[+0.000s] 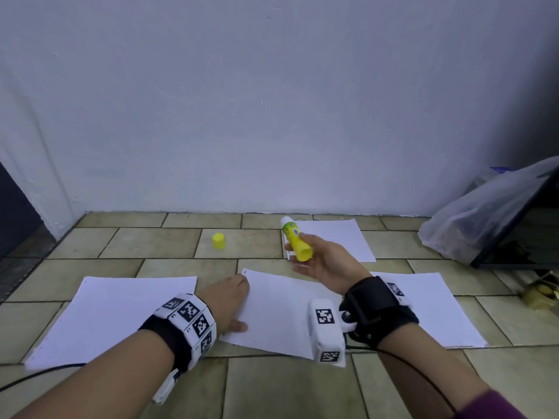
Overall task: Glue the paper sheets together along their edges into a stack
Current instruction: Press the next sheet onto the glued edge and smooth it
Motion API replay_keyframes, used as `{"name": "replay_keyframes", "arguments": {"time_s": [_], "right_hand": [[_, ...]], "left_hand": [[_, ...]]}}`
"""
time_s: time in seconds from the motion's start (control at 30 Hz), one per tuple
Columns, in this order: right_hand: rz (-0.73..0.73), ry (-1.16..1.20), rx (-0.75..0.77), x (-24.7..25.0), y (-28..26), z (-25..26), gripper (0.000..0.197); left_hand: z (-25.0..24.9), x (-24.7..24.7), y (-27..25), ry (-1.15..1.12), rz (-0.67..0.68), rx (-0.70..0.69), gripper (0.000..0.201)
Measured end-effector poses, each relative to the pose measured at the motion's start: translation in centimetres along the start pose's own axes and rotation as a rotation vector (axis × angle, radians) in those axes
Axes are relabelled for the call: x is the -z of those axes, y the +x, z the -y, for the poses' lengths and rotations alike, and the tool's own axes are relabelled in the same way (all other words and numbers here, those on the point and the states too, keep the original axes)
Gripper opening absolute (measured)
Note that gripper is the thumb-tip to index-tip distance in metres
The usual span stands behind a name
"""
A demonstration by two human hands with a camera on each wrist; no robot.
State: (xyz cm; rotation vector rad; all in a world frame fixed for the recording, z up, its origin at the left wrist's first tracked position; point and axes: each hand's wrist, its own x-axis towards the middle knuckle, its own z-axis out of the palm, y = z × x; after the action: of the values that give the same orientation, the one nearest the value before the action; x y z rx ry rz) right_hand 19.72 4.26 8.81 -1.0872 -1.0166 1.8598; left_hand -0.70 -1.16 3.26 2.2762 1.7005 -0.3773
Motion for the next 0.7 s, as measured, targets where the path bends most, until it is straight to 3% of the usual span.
{"name": "replay_keyframes", "arguments": {"time_s": [0.07, 0.2, 0.33, 0.57, 0.7], "right_hand": [[-0.031, -0.158, 0.038, -0.7, 1.7, -1.0, 0.012], [-0.208, -0.531, 0.155, -2.6, 5.7, -2.2, 0.030], [-0.309, -1.012, 0.287, -4.2, 8.5, -2.3, 0.036], [-0.289, -1.296, 0.221, -5.1, 11.8, -2.6, 0.033], [-0.311, -1.285, 0.211, -5.0, 12.3, -3.1, 0.031]], "left_hand": [[0.0, -0.7, 0.1, -0.030, -0.022, 0.015, 0.081], [0.0, -1.2, 0.4, -0.075, -0.032, 0.031, 0.086], [0.3, -1.3, 0.6, -0.118, -0.052, 0.032, 0.085], [0.5, -1.4, 0.7, -0.107, -0.056, 0.018, 0.090], [0.3, -1.3, 0.6, -0.098, -0.062, 0.022, 0.092]]}}
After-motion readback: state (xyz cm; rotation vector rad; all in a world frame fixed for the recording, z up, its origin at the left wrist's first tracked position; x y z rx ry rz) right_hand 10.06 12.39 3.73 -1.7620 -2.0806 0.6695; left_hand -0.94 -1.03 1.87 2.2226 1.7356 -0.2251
